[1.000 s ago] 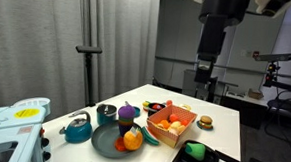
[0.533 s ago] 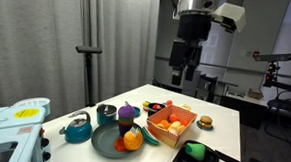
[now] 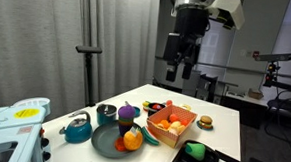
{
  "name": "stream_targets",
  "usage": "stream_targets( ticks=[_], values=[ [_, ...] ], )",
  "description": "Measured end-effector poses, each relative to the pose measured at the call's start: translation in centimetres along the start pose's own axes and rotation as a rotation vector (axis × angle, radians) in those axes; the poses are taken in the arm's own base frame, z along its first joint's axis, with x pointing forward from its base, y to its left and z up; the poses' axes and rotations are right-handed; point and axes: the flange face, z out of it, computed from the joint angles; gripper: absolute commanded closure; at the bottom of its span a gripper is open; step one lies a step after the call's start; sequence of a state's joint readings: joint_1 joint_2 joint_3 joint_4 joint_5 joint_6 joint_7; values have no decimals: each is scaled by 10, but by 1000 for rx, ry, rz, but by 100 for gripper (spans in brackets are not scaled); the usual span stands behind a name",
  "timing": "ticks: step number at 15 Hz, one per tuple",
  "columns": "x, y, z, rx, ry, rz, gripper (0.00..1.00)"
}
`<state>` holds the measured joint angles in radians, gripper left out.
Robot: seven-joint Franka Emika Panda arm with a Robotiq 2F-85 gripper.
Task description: Remove the purple plush toy from the top of the stacked cups and place it on the black tray
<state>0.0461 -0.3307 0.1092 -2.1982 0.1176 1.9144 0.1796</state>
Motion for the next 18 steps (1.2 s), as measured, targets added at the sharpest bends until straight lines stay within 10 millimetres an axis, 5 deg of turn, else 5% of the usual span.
stream_targets(
  ticks=[8,18],
  values=[
    [6,-12,18,-29,116,-44,0],
    [68,43,56,-3,169,203,0]
  ],
)
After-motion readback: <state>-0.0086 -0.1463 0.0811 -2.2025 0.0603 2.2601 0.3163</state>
